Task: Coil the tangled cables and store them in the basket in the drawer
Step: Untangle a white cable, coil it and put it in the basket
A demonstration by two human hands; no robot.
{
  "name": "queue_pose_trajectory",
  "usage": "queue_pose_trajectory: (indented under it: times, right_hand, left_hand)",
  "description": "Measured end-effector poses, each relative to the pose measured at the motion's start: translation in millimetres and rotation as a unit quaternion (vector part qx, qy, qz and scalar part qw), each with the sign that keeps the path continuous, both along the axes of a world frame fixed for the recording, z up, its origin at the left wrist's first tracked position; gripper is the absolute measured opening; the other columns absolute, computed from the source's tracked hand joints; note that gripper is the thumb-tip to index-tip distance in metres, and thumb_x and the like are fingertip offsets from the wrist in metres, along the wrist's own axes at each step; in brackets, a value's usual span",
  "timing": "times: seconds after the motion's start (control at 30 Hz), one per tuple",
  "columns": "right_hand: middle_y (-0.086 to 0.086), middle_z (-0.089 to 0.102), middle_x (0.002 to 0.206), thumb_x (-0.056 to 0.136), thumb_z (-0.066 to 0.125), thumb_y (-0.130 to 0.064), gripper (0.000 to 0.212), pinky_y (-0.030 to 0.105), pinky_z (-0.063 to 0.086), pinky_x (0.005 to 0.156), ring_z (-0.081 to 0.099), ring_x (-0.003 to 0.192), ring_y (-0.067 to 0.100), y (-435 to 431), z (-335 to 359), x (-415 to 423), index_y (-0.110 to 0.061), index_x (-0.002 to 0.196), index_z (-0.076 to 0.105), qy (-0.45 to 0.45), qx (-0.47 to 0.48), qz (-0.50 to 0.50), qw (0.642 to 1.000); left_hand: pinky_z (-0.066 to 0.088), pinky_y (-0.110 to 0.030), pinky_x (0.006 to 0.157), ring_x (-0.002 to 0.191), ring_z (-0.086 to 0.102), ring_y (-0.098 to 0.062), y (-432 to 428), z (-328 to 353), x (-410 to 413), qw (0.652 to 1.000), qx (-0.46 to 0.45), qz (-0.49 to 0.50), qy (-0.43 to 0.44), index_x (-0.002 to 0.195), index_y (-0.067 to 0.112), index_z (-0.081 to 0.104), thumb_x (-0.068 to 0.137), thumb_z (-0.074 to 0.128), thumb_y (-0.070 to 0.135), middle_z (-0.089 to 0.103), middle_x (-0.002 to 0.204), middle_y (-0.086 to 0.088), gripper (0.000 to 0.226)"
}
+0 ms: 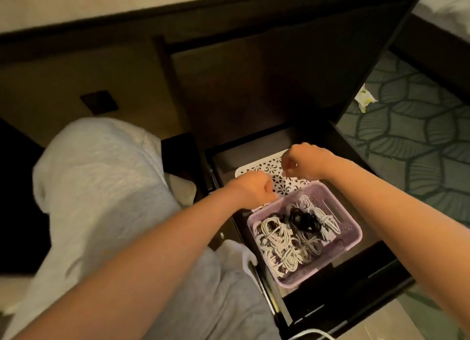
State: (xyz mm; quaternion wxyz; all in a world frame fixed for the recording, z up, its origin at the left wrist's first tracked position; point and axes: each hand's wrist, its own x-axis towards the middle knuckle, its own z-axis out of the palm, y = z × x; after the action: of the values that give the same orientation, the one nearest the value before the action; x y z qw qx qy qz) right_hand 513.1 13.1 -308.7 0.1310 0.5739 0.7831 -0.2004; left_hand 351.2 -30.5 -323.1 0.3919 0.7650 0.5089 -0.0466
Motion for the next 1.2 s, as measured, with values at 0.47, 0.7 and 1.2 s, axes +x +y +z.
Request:
queue_pose_trajectory:
  times: [0.47,0.7,1.2]
  right_hand:
    - [-0.010,0.066,0.072,0.091,0.059,-0.027,0.007,0.022,0.051,0.068,0.064,0.061,0.000,-2,200,-121,-0.023,0.089,0.064,0.223,0.087,0.124,0.963]
    - [-0.010,0.066,0.073,0.091,0.059,-0.024,0.006,0.009,0.043,0.052,0.065,0.060,0.004,4,284,-194,-0.024,0.088,0.064,0.260,0.155,0.198,0.933]
    - [0.006,0.067,0.084,0.092,0.053,-0.010,0.010,0.025,0.053,0.056,0.068,0.070,0.016,110,306,-351,-0.015,0.087,0.060,0.247,0.158,0.218,0.931]
  left_hand:
    - [0.048,-0.034,0.090,0.094,0.059,-0.010,0,212,-155,0.978,0.193,0.069,0.047,0.106,0.022,0.065,0.091,0.053,0.047,0.065,0.100,0.007,0.032]
    - [0.050,-0.029,0.081,0.084,0.060,-0.004,-16,294,-222,0.955,0.270,0.117,0.025,0.104,0.026,0.064,0.089,0.049,0.050,0.064,0.090,0.012,0.031]
    - [0.046,-0.032,0.088,0.101,0.058,-0.018,59,324,-337,0.911,0.321,0.240,0.099,0.109,0.017,0.064,0.093,0.056,0.033,0.063,0.111,-0.001,0.024]
